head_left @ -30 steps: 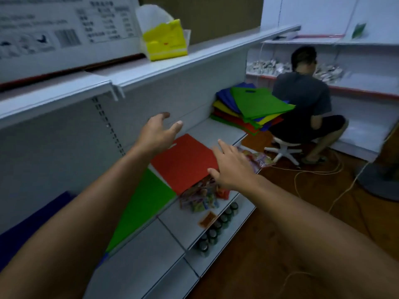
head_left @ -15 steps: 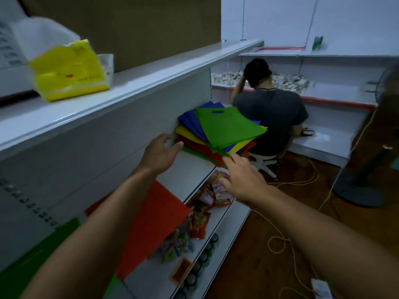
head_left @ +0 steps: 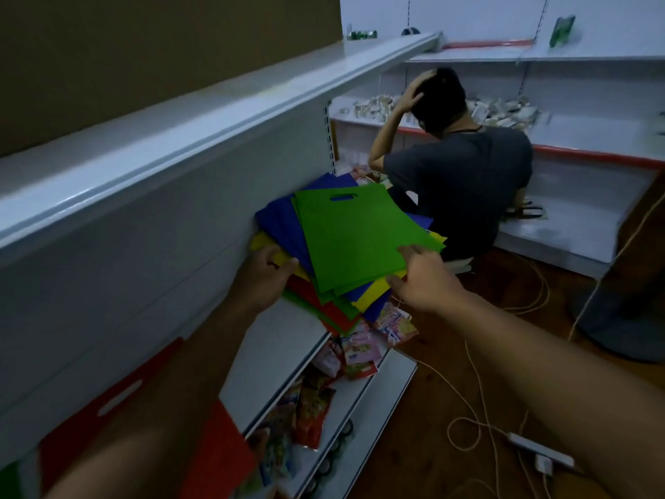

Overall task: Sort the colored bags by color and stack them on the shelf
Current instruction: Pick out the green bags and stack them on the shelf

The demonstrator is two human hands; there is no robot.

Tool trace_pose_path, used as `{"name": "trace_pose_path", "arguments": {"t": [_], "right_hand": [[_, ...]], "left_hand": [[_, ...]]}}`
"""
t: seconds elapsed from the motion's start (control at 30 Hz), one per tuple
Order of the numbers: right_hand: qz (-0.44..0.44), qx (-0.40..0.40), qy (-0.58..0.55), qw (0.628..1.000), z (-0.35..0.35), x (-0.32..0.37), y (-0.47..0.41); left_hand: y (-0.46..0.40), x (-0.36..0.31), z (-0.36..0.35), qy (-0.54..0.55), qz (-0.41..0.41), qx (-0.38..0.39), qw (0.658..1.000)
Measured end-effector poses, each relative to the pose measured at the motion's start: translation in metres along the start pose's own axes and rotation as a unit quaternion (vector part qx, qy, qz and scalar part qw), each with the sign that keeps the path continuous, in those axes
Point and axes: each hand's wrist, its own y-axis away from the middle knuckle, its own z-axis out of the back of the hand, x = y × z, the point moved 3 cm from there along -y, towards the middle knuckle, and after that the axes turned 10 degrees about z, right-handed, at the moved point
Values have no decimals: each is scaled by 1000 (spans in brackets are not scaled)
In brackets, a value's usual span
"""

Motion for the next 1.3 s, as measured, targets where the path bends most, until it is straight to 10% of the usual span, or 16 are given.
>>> {"name": "trace_pose_path", "arguments": {"t": [0.87,1.3], "right_hand": [[101,88,-25,991,-44,-72,-126],[152,108,-204,961,-31,-72,-123]], "left_hand": [[-112,13,-76,45,190,-80,977],[-116,12,-67,287,203,-31,935]]}}
